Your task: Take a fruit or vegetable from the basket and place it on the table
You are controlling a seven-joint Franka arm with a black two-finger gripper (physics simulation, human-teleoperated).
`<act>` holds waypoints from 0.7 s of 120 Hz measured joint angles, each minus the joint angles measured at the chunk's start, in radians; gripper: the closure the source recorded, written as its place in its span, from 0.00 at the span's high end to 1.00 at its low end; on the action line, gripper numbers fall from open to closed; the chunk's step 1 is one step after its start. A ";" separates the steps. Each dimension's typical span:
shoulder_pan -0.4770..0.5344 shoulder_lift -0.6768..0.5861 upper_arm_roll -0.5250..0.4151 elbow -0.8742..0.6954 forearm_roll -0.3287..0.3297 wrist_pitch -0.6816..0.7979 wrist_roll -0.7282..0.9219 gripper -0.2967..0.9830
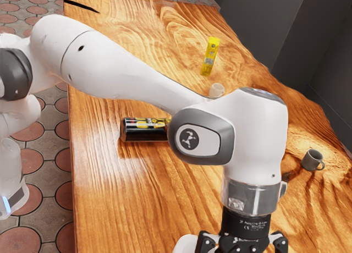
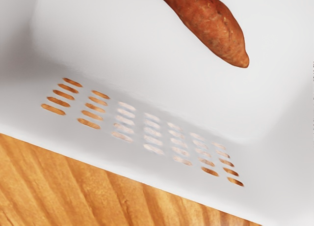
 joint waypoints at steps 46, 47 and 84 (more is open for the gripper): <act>-0.020 -0.059 -0.001 -0.212 0.000 0.157 -0.041 0.77; -0.020 -0.058 -0.001 -0.214 0.000 0.161 -0.042 0.77; -0.021 -0.033 -0.002 -0.264 0.005 0.235 -0.057 0.77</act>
